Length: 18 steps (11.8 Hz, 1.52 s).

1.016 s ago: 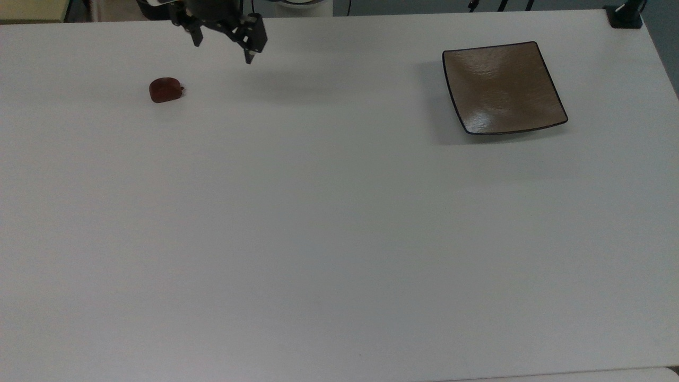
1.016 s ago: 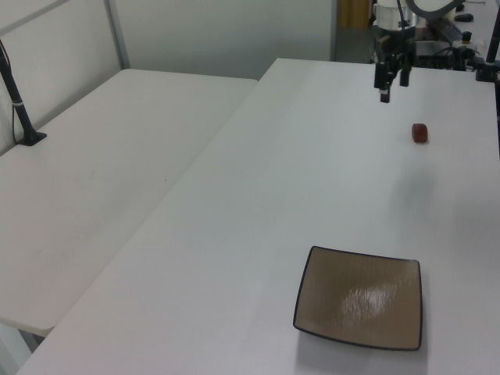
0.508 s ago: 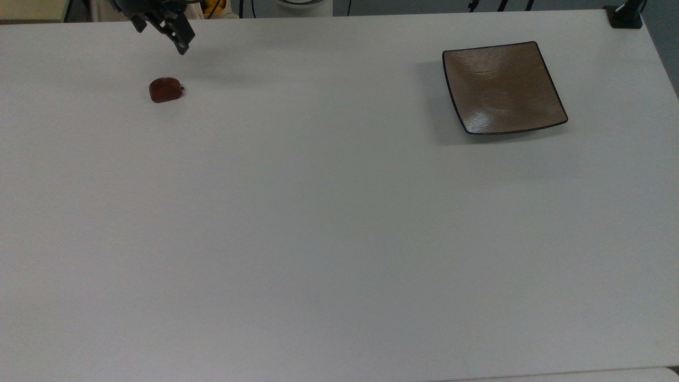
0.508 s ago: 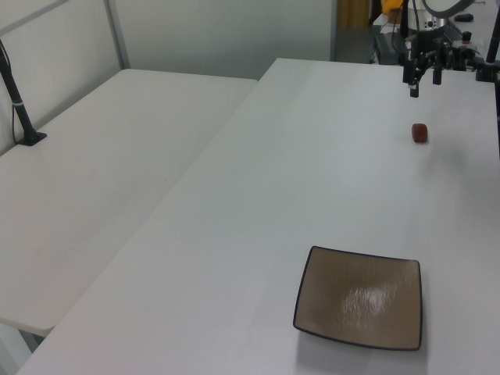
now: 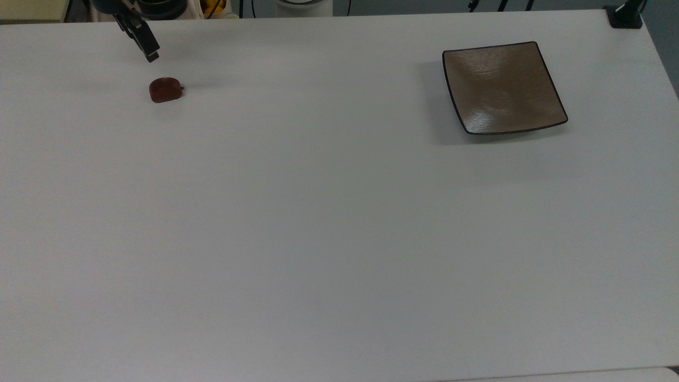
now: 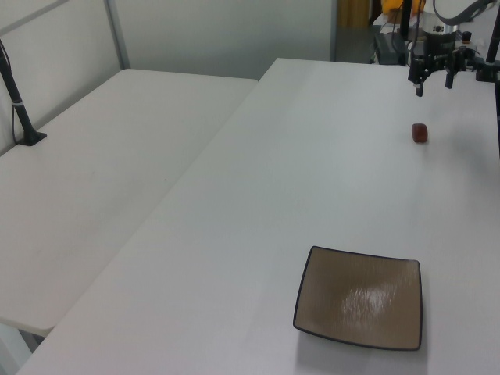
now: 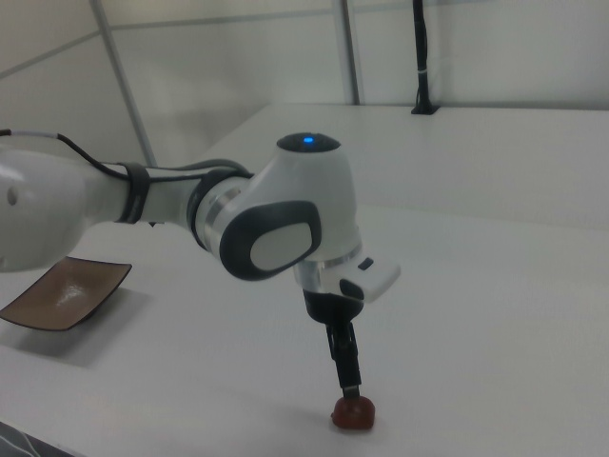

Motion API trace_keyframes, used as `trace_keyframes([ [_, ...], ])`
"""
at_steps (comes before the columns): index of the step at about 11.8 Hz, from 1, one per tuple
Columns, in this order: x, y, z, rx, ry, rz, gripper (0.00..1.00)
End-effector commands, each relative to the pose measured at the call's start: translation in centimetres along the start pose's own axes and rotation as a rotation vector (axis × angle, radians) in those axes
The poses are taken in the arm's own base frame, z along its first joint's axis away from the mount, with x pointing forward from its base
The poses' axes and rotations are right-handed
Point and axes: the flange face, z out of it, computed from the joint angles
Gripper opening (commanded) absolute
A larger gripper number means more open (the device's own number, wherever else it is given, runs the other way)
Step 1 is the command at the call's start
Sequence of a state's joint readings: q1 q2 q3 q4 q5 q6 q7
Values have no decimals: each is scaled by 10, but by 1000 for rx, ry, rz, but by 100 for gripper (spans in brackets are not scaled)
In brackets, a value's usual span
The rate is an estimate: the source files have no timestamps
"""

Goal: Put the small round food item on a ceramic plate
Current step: 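Lower the gripper onto the red food item and close on it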

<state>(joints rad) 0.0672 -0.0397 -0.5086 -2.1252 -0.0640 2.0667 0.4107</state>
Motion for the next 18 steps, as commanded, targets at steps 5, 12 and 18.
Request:
trace_keyframes([
  [5,-9,-10,48,70,36,265,100],
  [12,-5,-15,81,49,46,276,100],
  [18,-3,-22,107,25,65,253,63],
])
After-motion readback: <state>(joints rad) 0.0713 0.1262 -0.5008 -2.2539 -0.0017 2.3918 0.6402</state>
